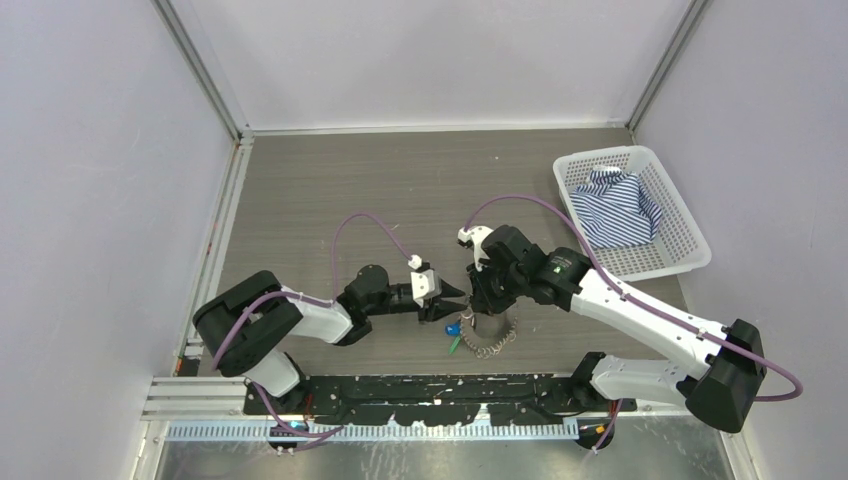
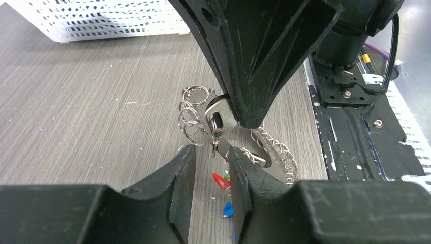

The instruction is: Remove the keys from the keyring

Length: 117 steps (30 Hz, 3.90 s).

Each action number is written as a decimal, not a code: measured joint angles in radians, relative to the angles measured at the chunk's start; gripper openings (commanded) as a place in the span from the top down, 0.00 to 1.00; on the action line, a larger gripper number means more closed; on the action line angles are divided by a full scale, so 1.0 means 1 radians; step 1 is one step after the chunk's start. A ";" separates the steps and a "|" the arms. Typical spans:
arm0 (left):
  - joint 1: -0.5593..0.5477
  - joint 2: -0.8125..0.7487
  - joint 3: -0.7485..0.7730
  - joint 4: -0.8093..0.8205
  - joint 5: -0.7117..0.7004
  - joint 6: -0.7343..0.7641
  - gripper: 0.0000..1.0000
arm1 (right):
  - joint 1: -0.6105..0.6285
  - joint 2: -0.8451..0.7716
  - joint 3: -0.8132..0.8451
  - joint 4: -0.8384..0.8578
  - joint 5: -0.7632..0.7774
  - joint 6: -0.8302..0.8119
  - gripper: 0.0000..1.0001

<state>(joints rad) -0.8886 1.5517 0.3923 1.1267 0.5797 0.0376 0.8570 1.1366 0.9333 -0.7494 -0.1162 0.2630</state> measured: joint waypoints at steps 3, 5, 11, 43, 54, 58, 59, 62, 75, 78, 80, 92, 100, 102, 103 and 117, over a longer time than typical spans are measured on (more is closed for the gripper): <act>0.000 0.001 0.001 0.013 0.000 -0.006 0.71 | 0.003 0.000 0.002 0.000 0.001 0.000 0.99; 0.000 0.005 0.002 0.023 0.000 -0.010 0.73 | 0.005 0.000 0.004 -0.002 0.001 0.000 0.99; 0.000 0.022 0.011 0.031 0.007 -0.019 0.74 | 0.006 0.000 0.007 -0.002 0.001 0.000 0.99; 0.001 0.053 -0.016 0.159 -0.021 -0.063 1.00 | 0.013 0.000 0.024 -0.064 0.134 0.017 0.99; 0.000 0.052 -0.038 0.209 -0.048 -0.078 1.00 | 0.013 0.005 0.024 -0.066 0.148 0.036 0.99; 0.001 0.049 -0.040 0.214 -0.056 -0.089 0.90 | 0.012 0.007 0.024 -0.065 0.147 0.035 0.99; 0.001 0.049 -0.040 0.216 -0.056 -0.090 0.84 | 0.012 0.007 0.026 -0.065 0.148 0.035 0.99; 0.001 0.048 -0.041 0.223 -0.056 -0.094 0.70 | 0.009 0.007 0.041 -0.079 0.161 0.026 0.99; 0.001 0.015 -0.033 0.188 -0.064 -0.086 0.67 | 0.005 0.007 0.104 -0.108 0.163 0.000 0.99; 0.001 0.015 -0.018 0.179 -0.064 -0.082 0.67 | 0.005 0.007 0.115 -0.108 0.156 0.000 0.99; 0.001 0.015 -0.006 0.177 -0.064 -0.082 0.66 | 0.005 0.010 0.119 -0.108 0.153 -0.001 0.99; 0.001 0.016 0.027 0.138 -0.061 -0.082 0.69 | 0.011 0.021 0.123 -0.108 0.144 -0.003 0.99; 0.001 0.040 0.043 0.117 -0.060 -0.083 0.71 | 0.012 0.021 0.124 -0.109 0.144 -0.002 0.99; 0.001 0.043 0.053 0.114 -0.060 -0.084 0.71 | 0.014 0.021 0.123 -0.109 0.144 -0.002 0.99; 0.001 0.044 0.056 0.113 -0.060 -0.085 0.71 | 0.014 0.021 0.123 -0.109 0.144 -0.002 0.99; 0.001 0.060 0.069 0.109 -0.032 -0.110 0.77 | 0.021 0.020 0.124 -0.110 0.145 -0.002 0.99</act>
<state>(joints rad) -0.8879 1.6119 0.4618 1.2358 0.5476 -0.0727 0.8776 1.1564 1.0569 -0.8597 0.0284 0.2615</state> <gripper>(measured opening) 0.238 0.096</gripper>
